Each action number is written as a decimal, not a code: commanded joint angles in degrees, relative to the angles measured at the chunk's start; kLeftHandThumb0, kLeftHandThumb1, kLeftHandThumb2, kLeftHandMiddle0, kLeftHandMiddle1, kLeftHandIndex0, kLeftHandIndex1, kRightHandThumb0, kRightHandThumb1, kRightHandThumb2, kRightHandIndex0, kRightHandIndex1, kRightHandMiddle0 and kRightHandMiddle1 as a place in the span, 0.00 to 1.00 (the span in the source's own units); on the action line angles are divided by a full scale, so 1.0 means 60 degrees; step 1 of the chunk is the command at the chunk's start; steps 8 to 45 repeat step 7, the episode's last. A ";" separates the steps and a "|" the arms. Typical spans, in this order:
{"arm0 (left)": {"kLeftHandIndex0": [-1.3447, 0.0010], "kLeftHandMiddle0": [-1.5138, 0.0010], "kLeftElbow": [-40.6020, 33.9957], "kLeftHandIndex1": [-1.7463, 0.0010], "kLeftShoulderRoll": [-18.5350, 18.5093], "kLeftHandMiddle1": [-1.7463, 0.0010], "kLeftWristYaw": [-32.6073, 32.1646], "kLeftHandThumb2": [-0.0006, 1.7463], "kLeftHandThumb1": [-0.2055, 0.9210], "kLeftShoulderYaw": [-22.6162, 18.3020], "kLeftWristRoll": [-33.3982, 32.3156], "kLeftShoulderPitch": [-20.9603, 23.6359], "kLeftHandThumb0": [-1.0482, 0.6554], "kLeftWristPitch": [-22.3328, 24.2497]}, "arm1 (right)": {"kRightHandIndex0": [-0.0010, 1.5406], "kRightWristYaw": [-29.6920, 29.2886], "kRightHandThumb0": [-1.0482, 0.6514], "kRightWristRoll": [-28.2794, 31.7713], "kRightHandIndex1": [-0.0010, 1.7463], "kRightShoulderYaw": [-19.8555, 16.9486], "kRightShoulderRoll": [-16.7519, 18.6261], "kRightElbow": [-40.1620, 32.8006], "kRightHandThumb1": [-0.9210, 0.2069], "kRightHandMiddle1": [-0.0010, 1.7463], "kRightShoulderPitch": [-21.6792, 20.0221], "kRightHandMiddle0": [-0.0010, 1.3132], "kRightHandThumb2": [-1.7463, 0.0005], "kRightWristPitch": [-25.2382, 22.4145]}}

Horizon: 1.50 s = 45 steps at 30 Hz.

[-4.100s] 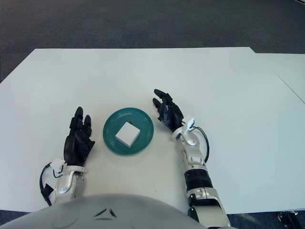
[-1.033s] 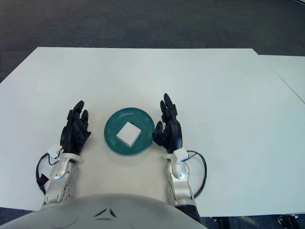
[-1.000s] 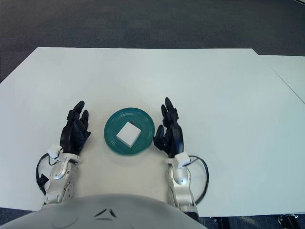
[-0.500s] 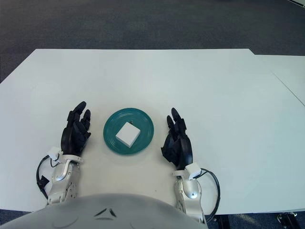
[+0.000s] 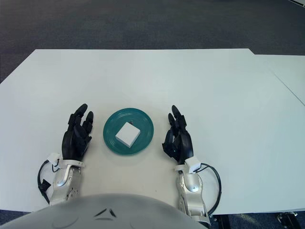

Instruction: Put the charger into the plate.

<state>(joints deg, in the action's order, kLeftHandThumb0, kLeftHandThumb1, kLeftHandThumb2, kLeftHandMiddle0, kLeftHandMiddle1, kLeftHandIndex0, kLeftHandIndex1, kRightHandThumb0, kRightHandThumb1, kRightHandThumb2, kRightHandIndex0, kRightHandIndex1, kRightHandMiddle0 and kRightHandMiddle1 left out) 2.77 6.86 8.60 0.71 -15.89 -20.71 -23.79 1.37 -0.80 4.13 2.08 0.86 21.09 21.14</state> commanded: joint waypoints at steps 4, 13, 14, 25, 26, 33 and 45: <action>1.00 0.85 0.0510 0.73 0.0416 1.00 -0.0207 0.45 1.00 0.0103 0.0079 -0.0240 0.04 0.0137 | 0.06 -0.0264 0.12 -0.0197 0.00 0.0244 0.0201 -0.0322 0.00 0.17 0.0244 0.00 0.45 -0.1569; 1.00 0.85 0.0100 0.75 0.0611 1.00 -0.0217 0.45 1.00 0.0469 0.0152 -0.0631 0.04 -0.0050 | 0.06 -0.0367 0.14 -0.0177 0.00 0.0346 0.0289 -0.0739 0.00 0.18 0.0298 0.00 0.44 -0.2018; 1.00 0.85 0.0100 0.75 0.0611 1.00 -0.0217 0.45 1.00 0.0469 0.0152 -0.0631 0.04 -0.0050 | 0.06 -0.0367 0.14 -0.0177 0.00 0.0346 0.0289 -0.0739 0.00 0.18 0.0298 0.00 0.44 -0.2018; 1.00 0.85 0.0100 0.75 0.0611 1.00 -0.0217 0.45 1.00 0.0469 0.0152 -0.0631 0.04 -0.0050 | 0.06 -0.0367 0.14 -0.0177 0.00 0.0346 0.0289 -0.0739 0.00 0.18 0.0298 0.00 0.44 -0.2018; 1.00 0.85 0.0100 0.75 0.0611 1.00 -0.0217 0.45 1.00 0.0469 0.0152 -0.0631 0.04 -0.0050 | 0.06 -0.0367 0.14 -0.0177 0.00 0.0346 0.0289 -0.0739 0.00 0.18 0.0298 0.00 0.44 -0.2018; 1.00 0.85 0.0100 0.75 0.0611 1.00 -0.0217 0.45 1.00 0.0469 0.0152 -0.0631 0.04 -0.0050 | 0.06 -0.0367 0.14 -0.0177 0.00 0.0346 0.0289 -0.0739 0.00 0.18 0.0298 0.00 0.44 -0.2018; 1.00 0.85 0.0100 0.75 0.0611 1.00 -0.0217 0.45 1.00 0.0469 0.0152 -0.0631 0.04 -0.0050 | 0.06 -0.0367 0.14 -0.0177 0.00 0.0346 0.0289 -0.0739 0.00 0.18 0.0298 0.00 0.44 -0.2018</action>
